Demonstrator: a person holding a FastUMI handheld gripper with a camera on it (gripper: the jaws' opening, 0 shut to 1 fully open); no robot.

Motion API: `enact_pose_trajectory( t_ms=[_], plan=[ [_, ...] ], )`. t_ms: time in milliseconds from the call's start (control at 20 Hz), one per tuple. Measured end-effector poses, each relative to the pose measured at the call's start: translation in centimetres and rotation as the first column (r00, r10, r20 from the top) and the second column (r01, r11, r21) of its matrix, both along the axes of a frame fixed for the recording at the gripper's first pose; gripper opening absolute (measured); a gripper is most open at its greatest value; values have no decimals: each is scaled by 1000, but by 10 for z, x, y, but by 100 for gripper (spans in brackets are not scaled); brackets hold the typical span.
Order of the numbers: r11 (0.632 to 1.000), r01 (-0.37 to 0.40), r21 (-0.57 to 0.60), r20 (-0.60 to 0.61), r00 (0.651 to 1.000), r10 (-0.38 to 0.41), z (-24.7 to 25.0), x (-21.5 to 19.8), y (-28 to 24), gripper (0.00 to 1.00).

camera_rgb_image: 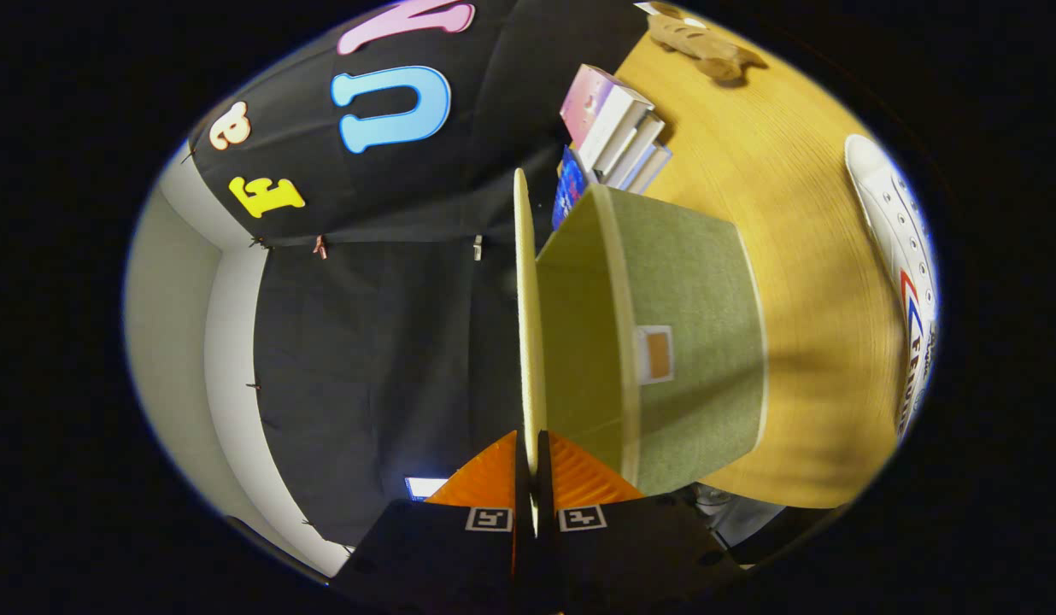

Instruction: Open the storage box then place both shoes into the box .Put the left shoe in first, then the right shoe, with the right side of both shoes facing outward in a uniform manner.

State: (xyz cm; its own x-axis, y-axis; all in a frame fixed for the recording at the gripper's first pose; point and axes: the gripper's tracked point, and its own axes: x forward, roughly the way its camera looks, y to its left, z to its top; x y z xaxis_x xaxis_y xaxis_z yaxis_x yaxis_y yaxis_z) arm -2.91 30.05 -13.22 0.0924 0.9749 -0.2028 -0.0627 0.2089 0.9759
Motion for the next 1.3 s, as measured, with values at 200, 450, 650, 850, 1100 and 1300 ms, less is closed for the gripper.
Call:
enact_pose_trajectory(
  t_ms=[200, 450, 650, 850, 1100, 1300],
  plan=[
    [1000, -14, -9, 79, 997, 15, 47, 4, 30, 5],
    [999, -53, 2, 144, 988, 52, 97, -11, 91, 5],
    [997, -66, 27, 120, 991, 63, 114, -29, 155, 5],
    [990, -137, -25, 175, 975, 139, 96, -52, 206, 5],
    [984, -164, -66, 168, 970, 173, 77, -63, 256, 7],
    [980, -172, -101, 222, 956, 191, 63, -63, 270, 37]
  ],
)
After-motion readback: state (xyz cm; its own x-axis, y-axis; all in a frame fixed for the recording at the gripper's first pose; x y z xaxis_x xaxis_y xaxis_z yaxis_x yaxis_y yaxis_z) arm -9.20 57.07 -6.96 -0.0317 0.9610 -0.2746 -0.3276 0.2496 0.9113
